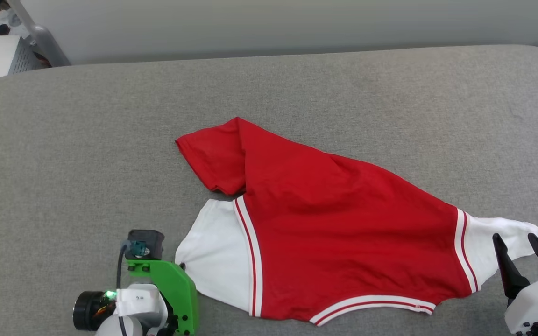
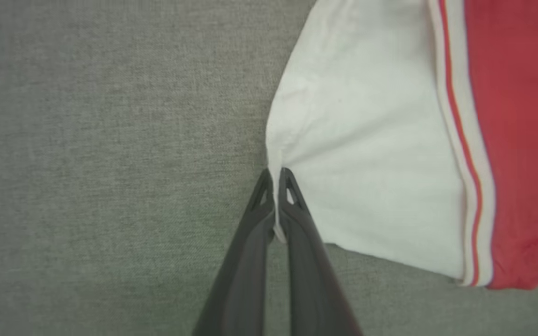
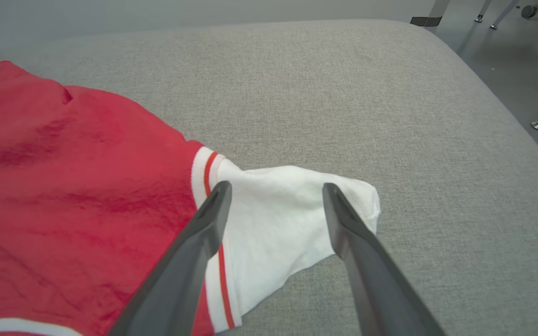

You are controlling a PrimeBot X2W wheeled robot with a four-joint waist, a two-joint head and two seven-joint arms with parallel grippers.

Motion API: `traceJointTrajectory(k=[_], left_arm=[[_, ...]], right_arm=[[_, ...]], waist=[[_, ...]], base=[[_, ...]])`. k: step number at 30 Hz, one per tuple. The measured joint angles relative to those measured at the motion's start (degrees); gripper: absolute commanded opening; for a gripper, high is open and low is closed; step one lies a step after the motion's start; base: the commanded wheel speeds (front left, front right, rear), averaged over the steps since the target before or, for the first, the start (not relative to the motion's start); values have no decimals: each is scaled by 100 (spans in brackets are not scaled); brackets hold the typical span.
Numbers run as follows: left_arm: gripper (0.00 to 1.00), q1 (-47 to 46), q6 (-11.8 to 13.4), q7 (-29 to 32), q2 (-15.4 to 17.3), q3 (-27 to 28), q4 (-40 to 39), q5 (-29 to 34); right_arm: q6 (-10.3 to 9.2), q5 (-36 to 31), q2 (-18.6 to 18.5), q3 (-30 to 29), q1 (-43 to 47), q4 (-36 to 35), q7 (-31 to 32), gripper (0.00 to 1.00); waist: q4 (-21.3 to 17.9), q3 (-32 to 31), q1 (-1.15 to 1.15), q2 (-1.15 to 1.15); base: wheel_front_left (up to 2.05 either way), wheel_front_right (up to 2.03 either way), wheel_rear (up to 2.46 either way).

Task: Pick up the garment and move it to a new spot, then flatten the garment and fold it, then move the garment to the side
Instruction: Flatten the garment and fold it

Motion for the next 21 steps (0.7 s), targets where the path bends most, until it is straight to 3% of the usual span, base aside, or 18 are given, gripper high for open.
traceJointTrajectory(k=[8, 14, 21], left_arm=[[0, 316, 26, 136, 38, 291, -954, -337], [0, 569, 118, 443, 200, 458, -1762, -478], [0, 644, 156, 571, 252, 426, -2161, -494]], right_arm=[[0, 92, -268, -23, 172, -24, 731, 100], [0, 101, -468, -199, 311, -185, 1747, 100], [0, 215, -568, -258, 376, -378, 2752, 100]], waist=[[171, -304, 0, 0], [364, -381, 0, 0], [535, -294, 0, 0]], base=[[0, 0, 0], [0, 0, 0], [0, 0, 0]])
